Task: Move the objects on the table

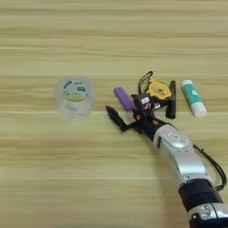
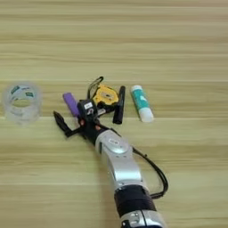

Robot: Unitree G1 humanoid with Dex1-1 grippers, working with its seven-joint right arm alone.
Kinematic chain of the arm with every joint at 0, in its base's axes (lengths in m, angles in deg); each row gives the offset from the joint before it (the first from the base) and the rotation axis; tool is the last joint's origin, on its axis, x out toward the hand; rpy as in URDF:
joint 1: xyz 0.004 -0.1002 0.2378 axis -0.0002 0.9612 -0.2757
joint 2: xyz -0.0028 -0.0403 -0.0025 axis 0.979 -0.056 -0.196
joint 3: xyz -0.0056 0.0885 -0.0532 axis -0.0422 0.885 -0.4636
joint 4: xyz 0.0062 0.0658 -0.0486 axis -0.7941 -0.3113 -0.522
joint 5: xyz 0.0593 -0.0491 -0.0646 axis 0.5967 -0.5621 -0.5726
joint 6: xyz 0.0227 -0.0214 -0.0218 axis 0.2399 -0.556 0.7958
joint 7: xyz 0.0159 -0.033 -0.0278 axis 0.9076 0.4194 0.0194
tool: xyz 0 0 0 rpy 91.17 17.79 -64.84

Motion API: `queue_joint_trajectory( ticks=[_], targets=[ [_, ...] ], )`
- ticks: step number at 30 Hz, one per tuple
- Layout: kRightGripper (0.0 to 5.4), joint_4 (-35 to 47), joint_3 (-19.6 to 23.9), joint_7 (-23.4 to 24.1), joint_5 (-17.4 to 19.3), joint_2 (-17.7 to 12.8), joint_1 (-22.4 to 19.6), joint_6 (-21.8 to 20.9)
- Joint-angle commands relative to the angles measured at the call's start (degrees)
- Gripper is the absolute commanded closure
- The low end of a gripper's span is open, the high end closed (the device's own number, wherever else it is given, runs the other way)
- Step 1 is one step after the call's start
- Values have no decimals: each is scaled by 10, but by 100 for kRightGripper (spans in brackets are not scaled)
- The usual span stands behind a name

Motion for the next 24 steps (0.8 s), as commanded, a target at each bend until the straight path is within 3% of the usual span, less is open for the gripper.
queue_joint_trajectory(
  ticks=[1,15,24],
  targets=[
    [4,5,15,14,5,-3,-47,-14],
    [4,-14,14,10,7,0,-50,-3],
    [98,-16,10,4,3,-1,-47,2]
  ],
)
